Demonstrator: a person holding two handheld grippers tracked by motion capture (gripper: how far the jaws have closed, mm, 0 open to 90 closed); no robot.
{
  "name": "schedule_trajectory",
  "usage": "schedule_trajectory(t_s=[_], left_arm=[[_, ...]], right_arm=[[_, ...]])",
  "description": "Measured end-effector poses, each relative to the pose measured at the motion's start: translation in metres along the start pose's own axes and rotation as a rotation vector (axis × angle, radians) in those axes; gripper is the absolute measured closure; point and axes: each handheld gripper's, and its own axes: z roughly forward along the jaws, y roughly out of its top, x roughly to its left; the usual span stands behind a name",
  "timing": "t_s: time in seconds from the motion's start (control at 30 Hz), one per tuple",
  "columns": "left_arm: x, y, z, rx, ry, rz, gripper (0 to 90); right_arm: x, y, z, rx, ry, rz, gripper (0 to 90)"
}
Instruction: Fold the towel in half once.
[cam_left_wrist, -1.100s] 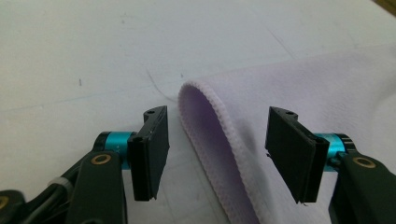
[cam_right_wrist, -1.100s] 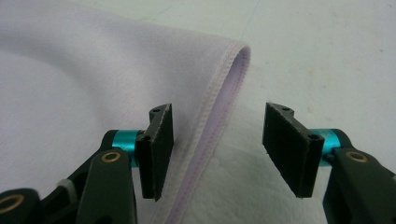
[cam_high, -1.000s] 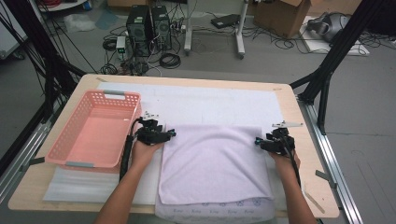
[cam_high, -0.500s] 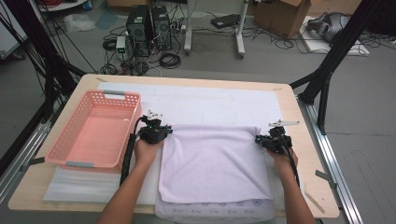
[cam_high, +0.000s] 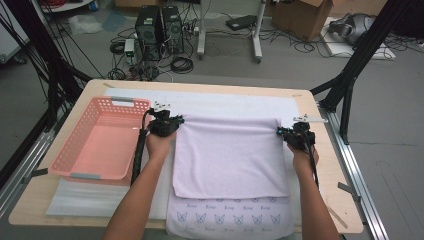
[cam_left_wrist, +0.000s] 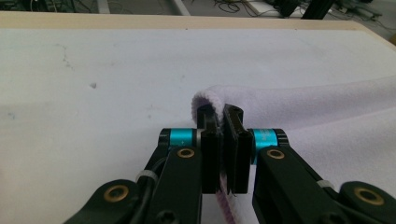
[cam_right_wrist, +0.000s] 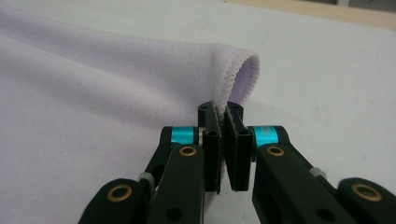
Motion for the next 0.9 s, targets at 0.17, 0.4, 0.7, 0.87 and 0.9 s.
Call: schedule_trajectory(t_s=[0.17, 0.4, 0.7, 0.87, 0.9], left_arm=[[0.011, 0.020, 0.021, 0.012, -0.002, -0.017, 86.0], [0.019, 0.024, 0.032, 0.008, 0.006, -0.035, 87.2], [0.019, 0.018, 0.034, 0.058, 0.006, -0.086, 51.7], [0.009, 0.015, 0.022, 0.075, -0.026, -0.062, 45.0], [0.006, 0.013, 0.018, 0.051, -0.034, -0.046, 46.2]], right_arm=[[-0.006, 0.016, 0.014, 0.006, -0.030, -0.005, 86.3], [-0.010, 0.021, 0.030, 0.004, -0.037, 0.013, 86.2], [-0.016, 0.014, 0.038, 0.028, -0.063, 0.072, 65.1], [-0.014, 0.015, 0.026, 0.032, -0.032, 0.075, 61.4], [-0.013, 0.015, 0.024, 0.035, -0.025, 0.071, 60.0]])
